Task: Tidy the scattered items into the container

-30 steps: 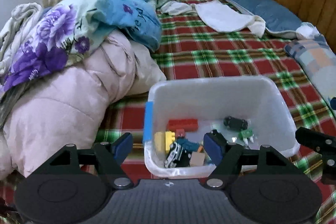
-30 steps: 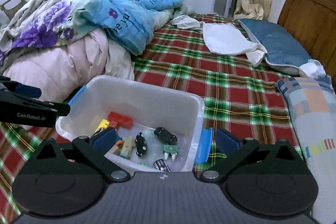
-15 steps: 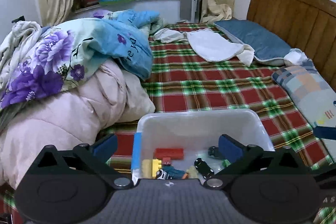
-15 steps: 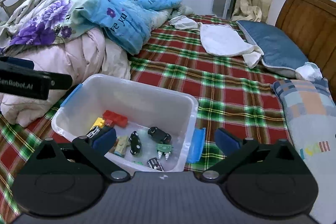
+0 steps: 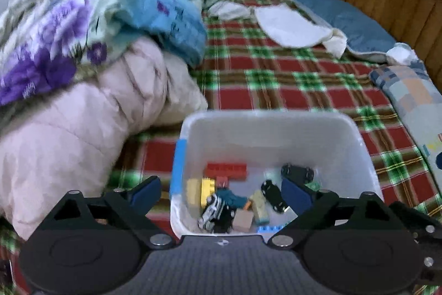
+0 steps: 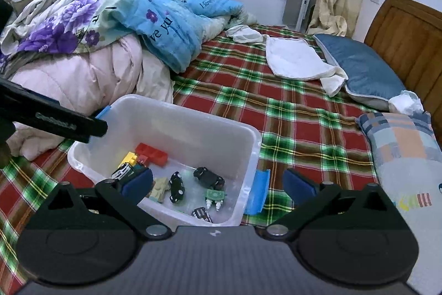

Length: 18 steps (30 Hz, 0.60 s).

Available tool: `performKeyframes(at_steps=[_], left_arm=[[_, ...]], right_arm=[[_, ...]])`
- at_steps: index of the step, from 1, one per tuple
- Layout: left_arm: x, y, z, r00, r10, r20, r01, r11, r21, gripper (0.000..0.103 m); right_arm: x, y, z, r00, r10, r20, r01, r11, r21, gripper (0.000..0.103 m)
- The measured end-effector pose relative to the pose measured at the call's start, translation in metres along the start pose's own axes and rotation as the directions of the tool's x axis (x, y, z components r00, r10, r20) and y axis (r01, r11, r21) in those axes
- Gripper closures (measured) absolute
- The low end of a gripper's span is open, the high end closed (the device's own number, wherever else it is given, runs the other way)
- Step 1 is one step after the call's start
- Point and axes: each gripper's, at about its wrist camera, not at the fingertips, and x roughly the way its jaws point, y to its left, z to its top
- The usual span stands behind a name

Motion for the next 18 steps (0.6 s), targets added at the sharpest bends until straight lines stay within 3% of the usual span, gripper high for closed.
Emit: performKeyframes(at_steps=[18], left_arm=[[-0.0022, -0.0076, -0.0028, 1.000, 0.011, 0.028, -0.012, 1.000, 0.025, 0.007]], right_arm=[[0.0050, -0.0037, -0.0097, 1.000, -0.017, -0.007, 0.017, 1.000, -0.016, 0.000]])
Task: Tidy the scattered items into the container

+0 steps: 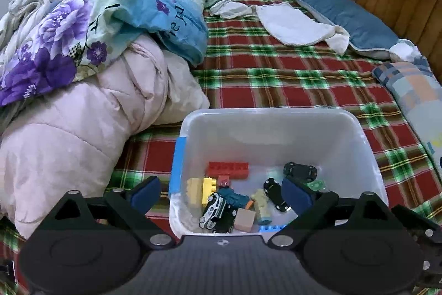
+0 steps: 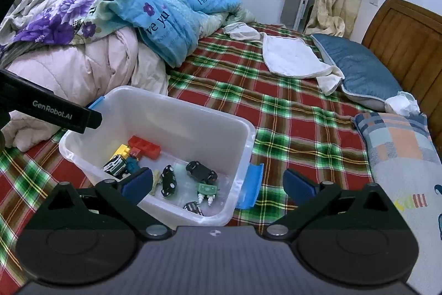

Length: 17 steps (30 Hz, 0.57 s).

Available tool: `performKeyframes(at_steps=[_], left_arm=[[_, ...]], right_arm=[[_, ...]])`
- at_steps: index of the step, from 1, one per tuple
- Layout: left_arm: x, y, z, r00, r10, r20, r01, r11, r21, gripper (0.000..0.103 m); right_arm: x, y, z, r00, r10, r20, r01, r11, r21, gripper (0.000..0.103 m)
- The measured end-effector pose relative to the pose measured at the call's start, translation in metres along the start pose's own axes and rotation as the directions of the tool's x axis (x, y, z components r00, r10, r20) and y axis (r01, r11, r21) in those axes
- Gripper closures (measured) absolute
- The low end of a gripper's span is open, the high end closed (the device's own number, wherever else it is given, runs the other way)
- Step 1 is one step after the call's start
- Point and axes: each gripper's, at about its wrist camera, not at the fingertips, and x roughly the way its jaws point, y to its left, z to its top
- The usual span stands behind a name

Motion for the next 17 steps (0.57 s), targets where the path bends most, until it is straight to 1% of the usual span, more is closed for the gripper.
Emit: performKeyframes(at_steps=[5, 9, 17], left_arm=[[-0.0017, -0.0031, -0.0014, 1.000, 0.011, 0.016, -0.012, 1.000, 0.025, 0.007], [-0.0032, -0.0032, -0.0010, 1.000, 0.007, 0.030, -0.008, 1.000, 0.023, 0.007], [-0.0052, -0.0036, -0.0007, 0.997, 0.050, 0.065, -0.052, 0.998, 0.034, 0.007]], right_arm=[[0.0002, -0.0002, -0.0013, 1.000, -0.003, -0.001, 0.003, 1.000, -0.003, 0.000], [0.0011, 0.0009, -0.0017, 1.000, -0.005, -0.003, 0.005, 1.000, -0.009, 0.000], [0.0033, -0.0012, -0.0031, 1.000, -0.016, -0.007, 0.016, 1.000, -0.007, 0.000]])
